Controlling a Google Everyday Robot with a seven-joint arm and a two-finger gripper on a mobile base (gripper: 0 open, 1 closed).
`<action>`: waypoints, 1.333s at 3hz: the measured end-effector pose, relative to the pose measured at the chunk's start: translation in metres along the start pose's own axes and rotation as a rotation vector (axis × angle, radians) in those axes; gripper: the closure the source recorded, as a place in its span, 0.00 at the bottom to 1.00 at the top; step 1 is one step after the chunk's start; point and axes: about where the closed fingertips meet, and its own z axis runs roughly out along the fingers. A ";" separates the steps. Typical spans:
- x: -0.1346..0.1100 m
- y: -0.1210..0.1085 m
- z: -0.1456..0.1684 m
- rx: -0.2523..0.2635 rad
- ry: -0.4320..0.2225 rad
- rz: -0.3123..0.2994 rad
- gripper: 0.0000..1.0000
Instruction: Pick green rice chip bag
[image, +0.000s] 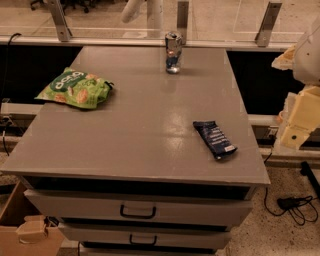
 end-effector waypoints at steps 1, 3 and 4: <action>-0.002 -0.001 -0.001 0.003 -0.007 -0.002 0.00; -0.151 -0.002 0.041 -0.038 -0.219 -0.201 0.00; -0.152 -0.002 0.041 -0.038 -0.219 -0.201 0.00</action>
Offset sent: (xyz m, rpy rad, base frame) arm 0.0542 0.1404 -0.0177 0.1785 -0.0261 0.2463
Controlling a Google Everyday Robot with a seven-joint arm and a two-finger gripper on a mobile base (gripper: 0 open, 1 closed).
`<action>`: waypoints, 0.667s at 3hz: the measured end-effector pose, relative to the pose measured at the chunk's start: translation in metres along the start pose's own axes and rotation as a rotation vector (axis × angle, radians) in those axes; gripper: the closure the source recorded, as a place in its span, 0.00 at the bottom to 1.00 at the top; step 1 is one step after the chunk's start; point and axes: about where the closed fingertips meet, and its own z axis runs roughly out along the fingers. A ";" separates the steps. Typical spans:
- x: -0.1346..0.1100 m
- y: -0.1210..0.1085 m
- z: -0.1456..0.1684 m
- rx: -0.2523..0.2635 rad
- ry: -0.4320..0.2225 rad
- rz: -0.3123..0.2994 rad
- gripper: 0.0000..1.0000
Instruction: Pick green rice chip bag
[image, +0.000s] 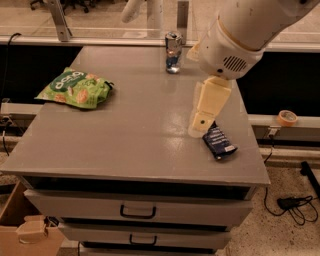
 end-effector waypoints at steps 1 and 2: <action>-0.003 -0.005 0.003 0.017 -0.013 0.010 0.00; -0.017 -0.033 0.026 0.052 -0.071 0.057 0.00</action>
Offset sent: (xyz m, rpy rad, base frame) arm 0.1070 0.0570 -0.0274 0.2216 -0.0601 -0.1324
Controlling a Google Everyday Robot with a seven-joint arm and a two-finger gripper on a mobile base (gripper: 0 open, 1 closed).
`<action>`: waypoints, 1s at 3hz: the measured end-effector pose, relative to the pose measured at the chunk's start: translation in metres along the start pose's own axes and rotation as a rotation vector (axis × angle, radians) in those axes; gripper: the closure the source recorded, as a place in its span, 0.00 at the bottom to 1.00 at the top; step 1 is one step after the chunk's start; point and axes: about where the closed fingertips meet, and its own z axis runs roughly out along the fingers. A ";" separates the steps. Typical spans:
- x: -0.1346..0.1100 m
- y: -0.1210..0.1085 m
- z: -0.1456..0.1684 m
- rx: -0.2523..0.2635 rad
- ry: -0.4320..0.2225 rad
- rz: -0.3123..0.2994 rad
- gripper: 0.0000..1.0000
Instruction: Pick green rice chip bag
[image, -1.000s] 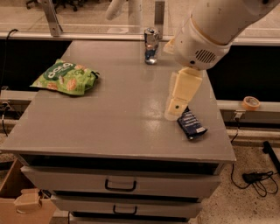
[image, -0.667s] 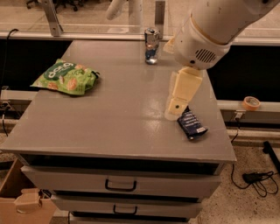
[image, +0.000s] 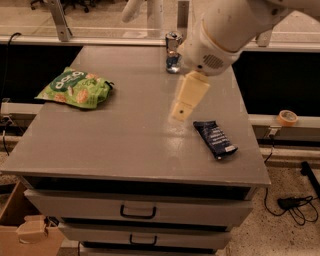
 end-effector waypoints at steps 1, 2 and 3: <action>-0.025 -0.041 0.043 0.025 -0.085 0.073 0.00; -0.051 -0.074 0.089 0.022 -0.167 0.145 0.00; -0.086 -0.089 0.139 -0.005 -0.244 0.183 0.00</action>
Offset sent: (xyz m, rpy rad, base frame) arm 0.1576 0.1139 -0.0538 0.3319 0.0404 -0.1378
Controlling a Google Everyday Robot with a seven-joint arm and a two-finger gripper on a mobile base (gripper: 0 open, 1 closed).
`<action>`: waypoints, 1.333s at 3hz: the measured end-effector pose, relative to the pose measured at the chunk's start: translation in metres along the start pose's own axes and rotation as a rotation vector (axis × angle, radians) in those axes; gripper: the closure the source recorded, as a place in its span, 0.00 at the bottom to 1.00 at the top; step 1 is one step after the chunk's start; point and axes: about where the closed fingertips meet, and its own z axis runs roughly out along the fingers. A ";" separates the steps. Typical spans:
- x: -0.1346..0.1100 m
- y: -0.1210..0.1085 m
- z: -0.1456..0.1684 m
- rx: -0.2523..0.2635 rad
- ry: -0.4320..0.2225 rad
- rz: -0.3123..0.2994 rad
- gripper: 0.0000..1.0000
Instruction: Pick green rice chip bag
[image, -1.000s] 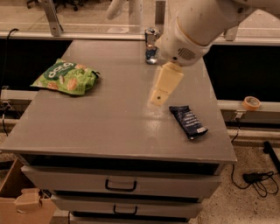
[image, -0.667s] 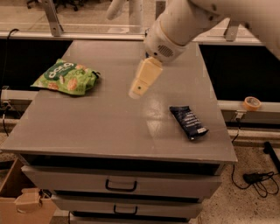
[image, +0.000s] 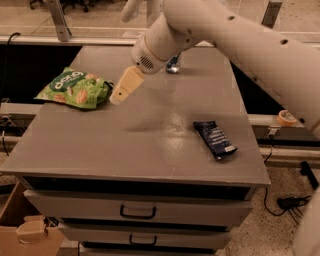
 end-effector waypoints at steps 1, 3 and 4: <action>-0.016 -0.006 0.047 -0.041 -0.064 0.066 0.00; -0.037 -0.012 0.117 -0.073 -0.122 0.173 0.00; -0.041 -0.012 0.132 -0.089 -0.129 0.228 0.18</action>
Offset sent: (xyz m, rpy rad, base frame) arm 0.0593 0.1168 -0.0502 0.2285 0.1284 -0.0332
